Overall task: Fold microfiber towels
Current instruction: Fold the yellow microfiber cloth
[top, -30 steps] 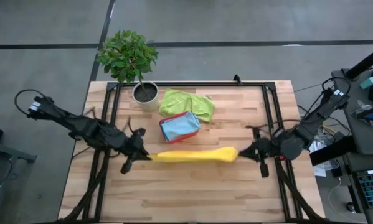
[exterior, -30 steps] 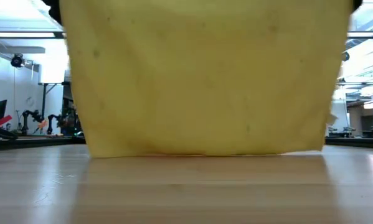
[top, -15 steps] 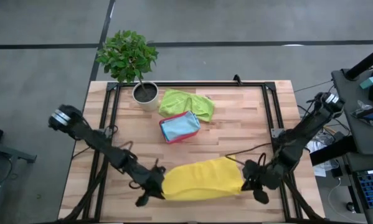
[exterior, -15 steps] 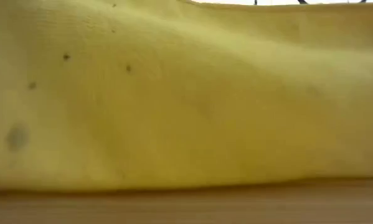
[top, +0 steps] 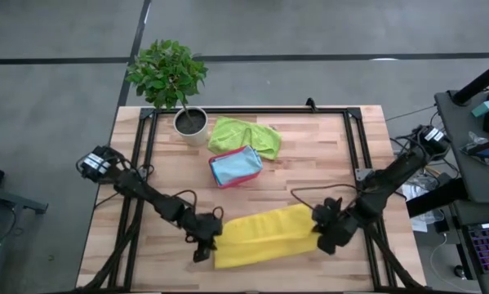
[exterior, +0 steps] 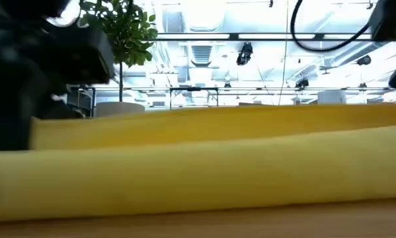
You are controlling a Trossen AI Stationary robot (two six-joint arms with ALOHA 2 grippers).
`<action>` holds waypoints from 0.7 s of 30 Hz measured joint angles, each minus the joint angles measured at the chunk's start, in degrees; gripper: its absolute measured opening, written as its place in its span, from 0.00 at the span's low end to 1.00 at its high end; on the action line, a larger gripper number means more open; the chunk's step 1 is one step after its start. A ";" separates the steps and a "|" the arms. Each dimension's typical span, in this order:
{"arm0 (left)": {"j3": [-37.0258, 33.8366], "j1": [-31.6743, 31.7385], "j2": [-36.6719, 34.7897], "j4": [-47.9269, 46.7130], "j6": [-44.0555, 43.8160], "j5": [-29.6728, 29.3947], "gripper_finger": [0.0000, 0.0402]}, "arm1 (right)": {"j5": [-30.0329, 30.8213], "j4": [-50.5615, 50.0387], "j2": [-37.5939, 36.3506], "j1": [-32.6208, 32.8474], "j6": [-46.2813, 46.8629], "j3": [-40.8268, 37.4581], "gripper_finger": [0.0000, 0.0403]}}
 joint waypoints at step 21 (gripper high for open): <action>-0.28 5.29 -4.15 -12.06 1.70 -1.47 0.00 | 4.43 -5.13 0.00 -13.49 -15.76 -0.09 0.02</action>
